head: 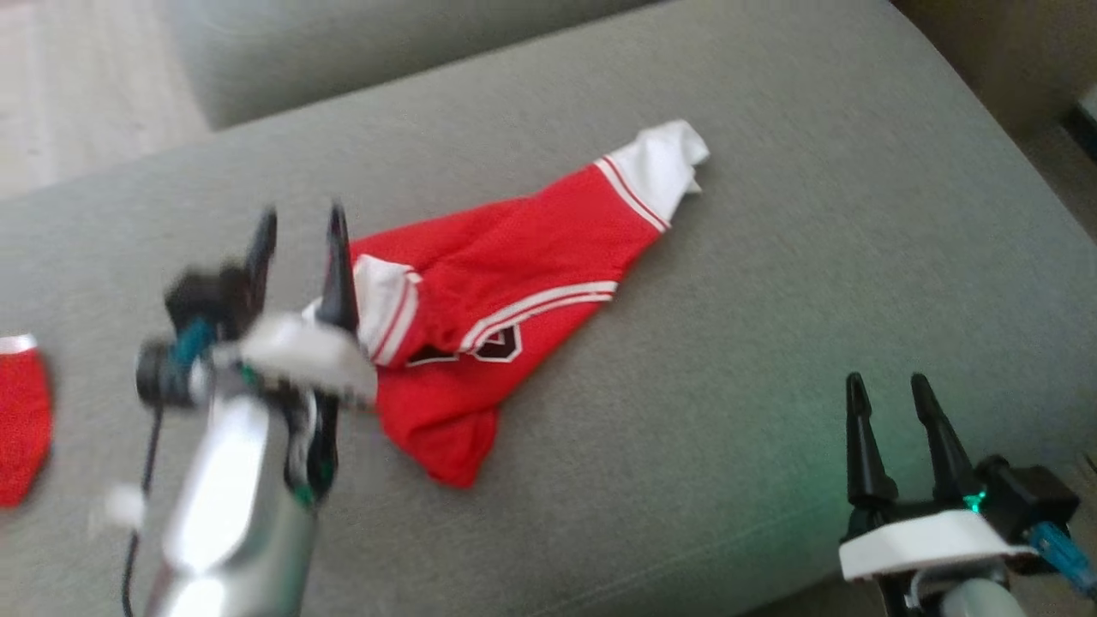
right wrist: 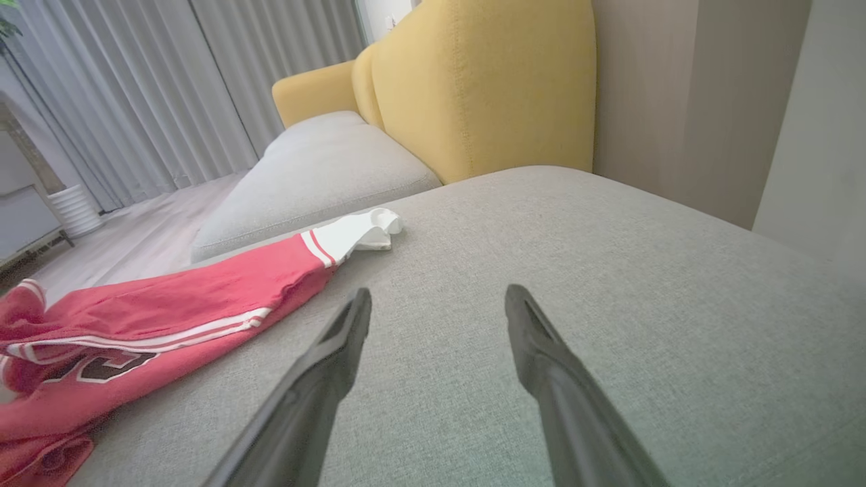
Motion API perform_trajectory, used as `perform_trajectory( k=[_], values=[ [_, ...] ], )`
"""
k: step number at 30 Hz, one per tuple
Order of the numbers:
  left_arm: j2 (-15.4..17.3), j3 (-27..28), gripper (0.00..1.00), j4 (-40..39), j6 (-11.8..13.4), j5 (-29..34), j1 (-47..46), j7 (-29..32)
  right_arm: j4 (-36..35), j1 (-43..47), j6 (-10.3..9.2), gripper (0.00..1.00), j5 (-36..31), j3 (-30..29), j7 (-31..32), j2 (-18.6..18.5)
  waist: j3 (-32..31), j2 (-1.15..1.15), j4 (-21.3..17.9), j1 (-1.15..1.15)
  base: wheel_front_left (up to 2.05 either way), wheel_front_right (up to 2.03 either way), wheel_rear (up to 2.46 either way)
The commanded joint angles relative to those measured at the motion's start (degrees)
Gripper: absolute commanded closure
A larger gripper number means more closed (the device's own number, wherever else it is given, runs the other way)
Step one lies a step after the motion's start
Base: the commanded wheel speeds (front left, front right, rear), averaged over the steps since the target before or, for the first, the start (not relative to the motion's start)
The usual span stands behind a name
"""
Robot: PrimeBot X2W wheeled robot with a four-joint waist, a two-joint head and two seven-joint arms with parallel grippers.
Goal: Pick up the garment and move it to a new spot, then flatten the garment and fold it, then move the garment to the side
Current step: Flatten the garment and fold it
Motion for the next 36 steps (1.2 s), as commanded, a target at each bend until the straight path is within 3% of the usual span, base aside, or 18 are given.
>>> perform_trajectory(
  k=[1,8,14,21,28,31,32,33,36],
  values=[
    [0.7,1.7,0.00,-4.2,0.7,-0.8,2.9,-0.7,-2.2,-0.5,0.43,0.00,-0.6,0.7,-0.6,-0.4,-2.7,0.00,3.0,0.00,0.00,0.00,0.00],
    [-0.3,-1.7,0.00,-11.6,1.9,-4.2,17.3,0.4,-2.5,1.4,0.43,0.00,-1.5,0.6,-0.6,-0.4,-3.6,0.00,6.3,0.00,0.00,0.00,0.00],
    [-0.6,-6.5,0.00,-14.2,2.5,-8.0,22.3,2.3,-2.5,1.6,0.43,0.00,-2.0,1.3,-0.6,-0.4,-3.3,0.00,7.8,0.00,0.00,0.00,0.00],
    [-0.6,-15.4,0.00,-12.5,4.6,-13.8,21.1,5.5,-2.7,0.7,0.43,0.00,-2.6,2.2,-0.6,-0.4,-1.9,0.00,7.7,0.00,0.00,0.00,0.00],
    [-0.6,-19.0,0.00,-5.5,7.2,-21.1,15.6,6.6,-3.0,-0.5,0.43,0.00,-2.4,3.1,-0.6,-0.4,1.0,0.00,5.2,0.00,0.00,0.00,0.00],
    [-0.6,-20.5,0.00,-3.2,6.6,-24.2,12.8,5.7,-2.8,-1.0,0.43,0.00,-2.1,3.4,-0.6,-0.4,1.9,0.00,3.9,0.00,0.00,0.00,0.00],
    [-0.6,-21.1,0.12,-2.6,6.5,-25.1,11.9,5.2,-2.8,-1.1,0.43,0.00,-1.9,3.4,-0.6,-0.4,2.0,0.00,3.5,0.00,0.00,0.00,0.00],
    [-0.6,-21.9,1.00,-1.0,6.4,-25.6,10.1,4.3,-2.5,-1.3,0.43,0.00,-1.6,3.4,-0.6,-0.4,2.1,0.00,2.9,0.00,0.00,0.00,0.00],
    [-0.6,-21.2,1.00,-0.5,6.0,-26.7,7.5,3.3,-2.3,-1.2,0.43,0.00,-1.1,3.1,-0.6,-0.4,1.6,0.00,2.1,0.00,0.00,0.00,0.00]
  ],
)
